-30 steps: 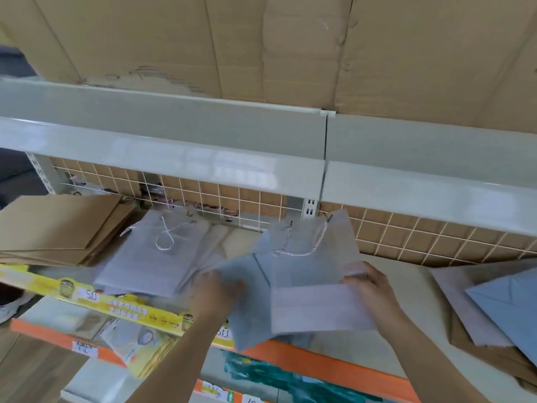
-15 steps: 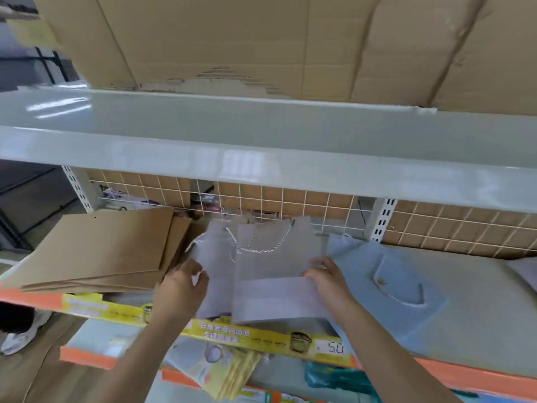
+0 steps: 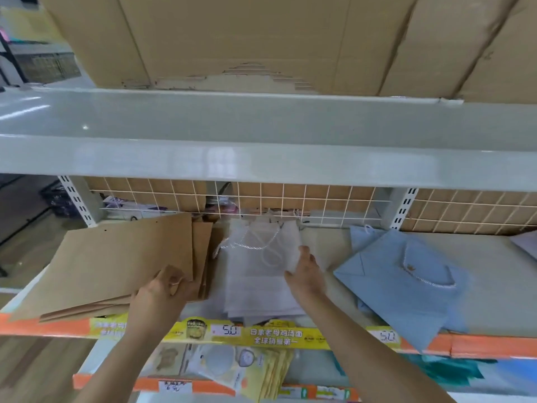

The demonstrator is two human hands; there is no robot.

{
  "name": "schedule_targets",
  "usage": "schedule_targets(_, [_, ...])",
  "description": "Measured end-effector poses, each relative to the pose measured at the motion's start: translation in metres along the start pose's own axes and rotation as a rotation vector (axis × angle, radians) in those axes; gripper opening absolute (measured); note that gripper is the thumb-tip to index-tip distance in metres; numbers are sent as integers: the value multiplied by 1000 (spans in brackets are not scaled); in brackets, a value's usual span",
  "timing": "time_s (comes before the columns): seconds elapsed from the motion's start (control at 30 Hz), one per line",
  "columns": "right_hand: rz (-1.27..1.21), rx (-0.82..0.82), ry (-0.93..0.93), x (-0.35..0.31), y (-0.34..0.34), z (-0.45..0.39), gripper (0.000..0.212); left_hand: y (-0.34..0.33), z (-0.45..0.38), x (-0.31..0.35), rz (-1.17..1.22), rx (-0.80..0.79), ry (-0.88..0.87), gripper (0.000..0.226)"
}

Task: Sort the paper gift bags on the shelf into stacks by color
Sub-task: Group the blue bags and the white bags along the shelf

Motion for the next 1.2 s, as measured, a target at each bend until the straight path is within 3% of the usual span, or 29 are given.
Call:
schedule_targets(0.1, [398,83,47,-7,2,1,41,4,-2,-3,-10,-18,-4,18])
schedule_targets(0.23, [551,-26,111,-4,-3,3,37,2,-7,0,-19,-28,-49,5])
schedule_targets(0.37, [425,-89,158,5,6,6,34,-11,-10,15,-20,-64,-94,3])
schedule_targets(0.53, [91,5,113,29,32,15,33,-32,-8,35,-11,-91,-141,5])
schedule_targets(0.63, [-45,28,66,58,48,25,22,-50,-1,51,-41,-134,-188,5])
schedule_targets(0.7, [-76,24,13,83,60,29,11,-65,4,65,-59,-155,-241,5])
schedule_targets(0.8, [-111,12,-52,124,83,38,13,-92,11,88,-65,-201,-299,6])
schedule_targets(1.2, [-169,-22,-148,294,207,89,13,-240,82,197,-20,-443,-257,13])
Point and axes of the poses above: each hand's wrist, its own z-axis away from the middle knuckle, its own y-axis out of the back of the hand, x = y × z, the point moved 6 cm from there along -z, towards the middle knuckle, and after that the axes turned 15 degrees about z, right-handed, at the moved point
